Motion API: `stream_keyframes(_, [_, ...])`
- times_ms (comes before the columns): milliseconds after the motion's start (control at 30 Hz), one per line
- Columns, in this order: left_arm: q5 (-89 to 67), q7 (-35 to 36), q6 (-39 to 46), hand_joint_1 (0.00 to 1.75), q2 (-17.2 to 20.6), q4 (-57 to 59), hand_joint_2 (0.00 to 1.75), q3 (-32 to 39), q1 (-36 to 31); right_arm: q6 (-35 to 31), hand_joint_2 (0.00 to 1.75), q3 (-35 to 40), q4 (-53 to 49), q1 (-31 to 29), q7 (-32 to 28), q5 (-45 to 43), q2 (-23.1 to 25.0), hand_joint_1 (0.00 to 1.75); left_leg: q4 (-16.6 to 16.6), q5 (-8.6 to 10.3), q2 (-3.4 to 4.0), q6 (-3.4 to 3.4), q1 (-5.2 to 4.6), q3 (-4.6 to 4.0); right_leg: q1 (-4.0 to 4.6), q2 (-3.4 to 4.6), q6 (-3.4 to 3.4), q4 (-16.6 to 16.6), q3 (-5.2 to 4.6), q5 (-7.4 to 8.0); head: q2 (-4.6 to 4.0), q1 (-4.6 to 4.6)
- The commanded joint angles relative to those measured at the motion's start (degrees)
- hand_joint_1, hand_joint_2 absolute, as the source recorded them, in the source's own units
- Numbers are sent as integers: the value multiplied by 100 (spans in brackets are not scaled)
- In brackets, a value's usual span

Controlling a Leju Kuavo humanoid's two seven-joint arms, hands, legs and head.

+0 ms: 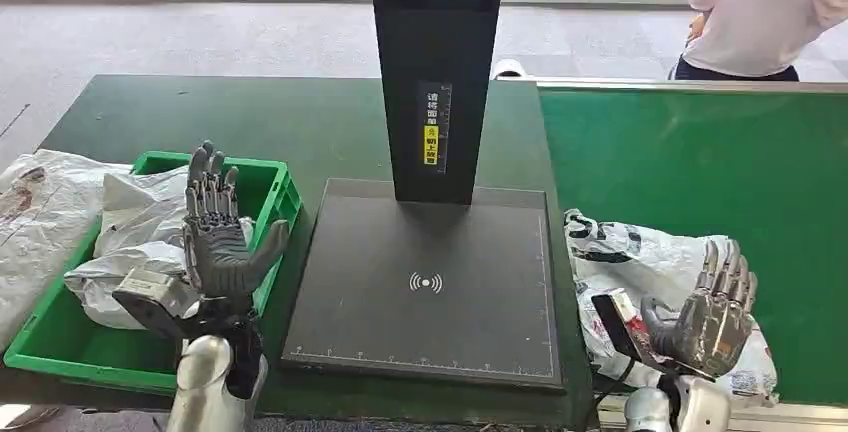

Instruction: Moved the parcel from conveyor to table for the left to box.

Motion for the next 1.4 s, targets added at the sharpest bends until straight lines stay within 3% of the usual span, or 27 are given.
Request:
stream_keyframes(33, [73,15,-5,0,167,-233,175,-444,344,11,175,-838,2592,-770,736,-98,-925,0,-8,-2,1,3,4,17,5,1,1,-14,19,1,0,-2])
stream_keyframes(133, [86,15,29,0,187,-261,175,-506,393,11,175,-811,2858,-799,939,36,-998,0,-17,1,-7,9,-2,23,-2,-12,5,-22,28,-1,0,0])
stream_keyframes(200, [78,15,114,0,225,-314,175,-537,439,52,175,-503,3879,-1014,1144,-108,-1259,0,-16,-5,7,11,1,25,1,-5,6,-22,29,-1,0,-2])
stream_keyframes(367, [78,15,114,0,225,-314,175,-537,439,52,175,-503,3879,-1014,1144,-108,-1259,0,-10,-5,9,7,1,18,2,3,4,-12,17,-2,0,-2])
stream_keyframes(567, [97,15,123,0,271,-396,175,-507,520,324,175,-244,4391,-1205,1707,121,-1411,0,-15,-5,18,9,0,26,5,12,5,-19,23,1,0,-2])
stream_keyframes(700, [59,15,137,0,298,-433,175,-540,577,1011,175,-158,4588,-1215,2067,131,-1460,0,-16,-2,8,10,0,31,5,3,6,-20,30,0,0,-2])
stream_keyframes(967, [39,15,203,0,306,-520,175,-555,660,1529,175,-33,4640,-1219,2417,198,-1471,0,-13,-5,15,11,2,41,3,6,7,-16,38,4,0,-2])
stream_keyframes(1000, [18,15,224,0,299,-543,175,-548,682,1564,175,-47,4630,-1228,2415,149,-1465,24,-7,-7,17,11,3,44,3,6,8,-12,41,2,0,-2])
stream_keyframes(1033, [13,15,238,0,285,-562,175,-530,701,1561,175,-24,4628,-1243,2420,144,-1468,175,-12,-5,16,11,3,50,5,5,8,-18,49,3,0,0])
stream_keyframes(1400, [-68,15,379,0,287,-619,175,-431,758,1283,175,208,4514,-1319,2578,100,-1415,175,-15,2,24,14,7,64,8,12,9,-21,63,10,0,0])
